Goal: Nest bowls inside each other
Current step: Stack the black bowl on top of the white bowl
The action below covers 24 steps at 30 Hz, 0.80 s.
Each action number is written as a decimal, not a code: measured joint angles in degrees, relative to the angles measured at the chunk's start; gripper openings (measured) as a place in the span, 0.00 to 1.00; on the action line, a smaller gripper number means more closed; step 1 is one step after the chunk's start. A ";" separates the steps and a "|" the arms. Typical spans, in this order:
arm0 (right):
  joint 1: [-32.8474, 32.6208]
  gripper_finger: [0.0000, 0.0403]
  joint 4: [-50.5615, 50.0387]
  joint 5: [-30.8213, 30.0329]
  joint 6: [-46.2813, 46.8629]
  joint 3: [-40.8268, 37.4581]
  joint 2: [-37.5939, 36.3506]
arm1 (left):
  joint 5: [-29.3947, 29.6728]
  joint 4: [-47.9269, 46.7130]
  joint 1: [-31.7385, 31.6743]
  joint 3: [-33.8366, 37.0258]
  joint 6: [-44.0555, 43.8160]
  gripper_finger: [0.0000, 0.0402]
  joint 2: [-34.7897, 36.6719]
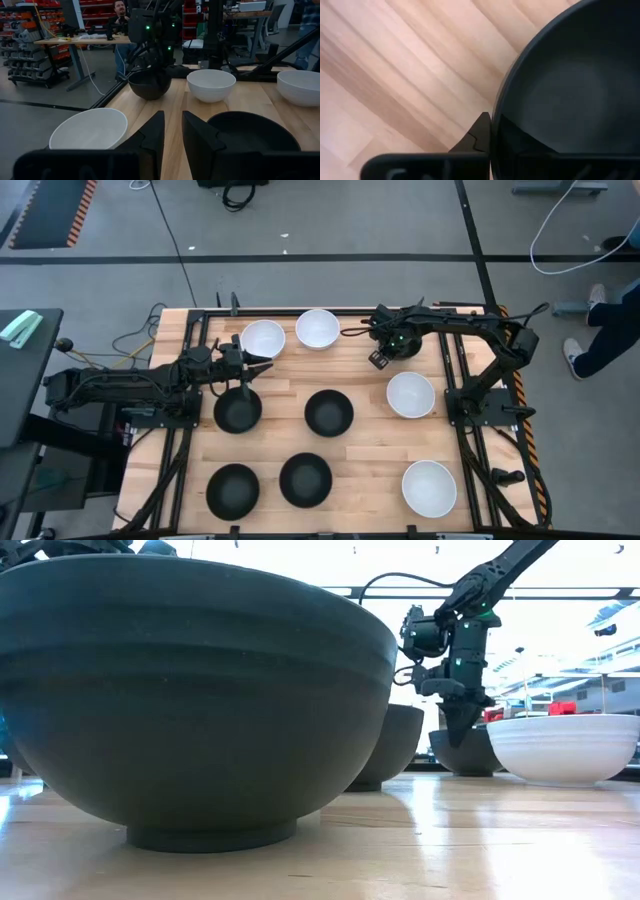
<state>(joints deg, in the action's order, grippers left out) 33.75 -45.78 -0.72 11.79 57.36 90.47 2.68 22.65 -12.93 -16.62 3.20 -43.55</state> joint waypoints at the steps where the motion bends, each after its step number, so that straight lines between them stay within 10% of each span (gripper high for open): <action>1: -0.03 0.05 0.00 -0.35 0.00 -0.02 0.02 | 0.01 0.00 -0.02 0.00 -0.02 0.18 0.00; 24: -12.65 0.01 -10.91 -4.13 2.19 16.63 -5.85 | 0.08 -1.57 -2.95 -0.02 -1.07 0.13 0.01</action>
<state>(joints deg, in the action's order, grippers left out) 21.10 -56.69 -4.85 13.98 73.99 84.62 2.75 21.08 -15.88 -16.64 2.13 -43.54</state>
